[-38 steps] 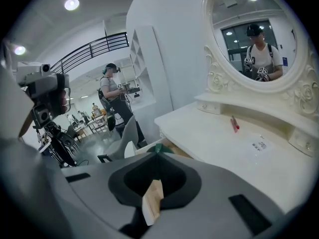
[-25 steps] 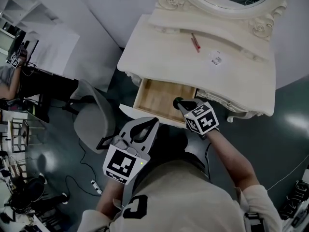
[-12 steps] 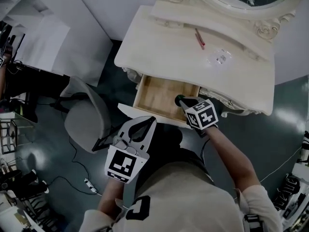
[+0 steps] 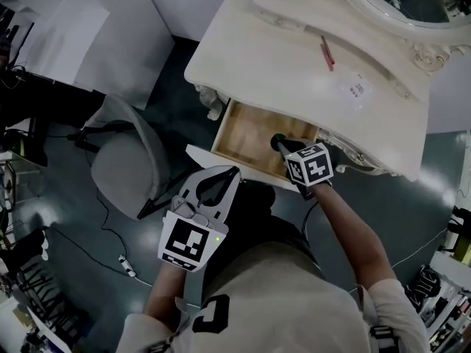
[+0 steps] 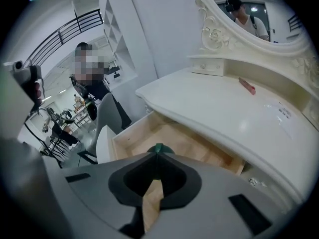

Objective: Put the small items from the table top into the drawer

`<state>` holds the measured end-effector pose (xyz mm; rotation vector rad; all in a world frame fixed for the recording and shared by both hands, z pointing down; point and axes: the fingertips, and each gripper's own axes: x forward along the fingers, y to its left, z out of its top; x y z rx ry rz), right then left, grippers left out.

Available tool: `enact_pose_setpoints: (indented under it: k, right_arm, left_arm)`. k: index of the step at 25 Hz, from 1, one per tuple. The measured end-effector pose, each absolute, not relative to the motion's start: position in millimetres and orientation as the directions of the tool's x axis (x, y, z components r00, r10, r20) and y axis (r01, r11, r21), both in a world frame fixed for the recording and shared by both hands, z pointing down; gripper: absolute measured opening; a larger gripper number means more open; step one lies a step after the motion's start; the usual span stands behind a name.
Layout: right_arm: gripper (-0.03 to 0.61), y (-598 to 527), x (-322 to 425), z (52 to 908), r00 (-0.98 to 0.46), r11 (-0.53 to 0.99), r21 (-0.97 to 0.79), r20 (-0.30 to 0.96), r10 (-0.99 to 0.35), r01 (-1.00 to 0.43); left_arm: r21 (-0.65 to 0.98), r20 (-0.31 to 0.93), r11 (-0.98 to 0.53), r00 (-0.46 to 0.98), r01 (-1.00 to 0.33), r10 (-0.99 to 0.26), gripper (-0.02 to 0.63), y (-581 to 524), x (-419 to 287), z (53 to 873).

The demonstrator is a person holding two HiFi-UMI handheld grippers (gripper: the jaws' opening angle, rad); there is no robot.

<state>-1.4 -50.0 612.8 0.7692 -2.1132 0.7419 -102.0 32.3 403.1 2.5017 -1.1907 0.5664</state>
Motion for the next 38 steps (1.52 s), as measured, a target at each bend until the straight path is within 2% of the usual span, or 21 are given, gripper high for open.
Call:
enact_pose_setpoints:
  k: [14, 21, 38]
  right_arm:
    - [0.031, -66.9, 11.3, 658.8, -0.456, 0.572, -0.247, 0.852, -0.256, -0.783]
    - [0.031, -73.6, 12.7, 672.2, -0.460, 0.456, -0.315, 0.852, -0.250, -0.832]
    - [0.031, -77.6, 10.5, 700.1, -0.397, 0.431, -0.269, 0.886, -0.239, -0.861]
  left_arm:
    - [0.125, 0.491, -0.624, 0.595, -0.771, -0.636, 0.058, 14.5, -107.5, 413.2]
    - [0.129, 0.502, -0.632, 0.600, -0.764, -0.623, 0.058, 7.1, -113.0, 418.1]
    - [0.166, 0.506, -0.660, 0.637, -0.733, -0.581, 0.058, -5.6, -119.4, 428.7]
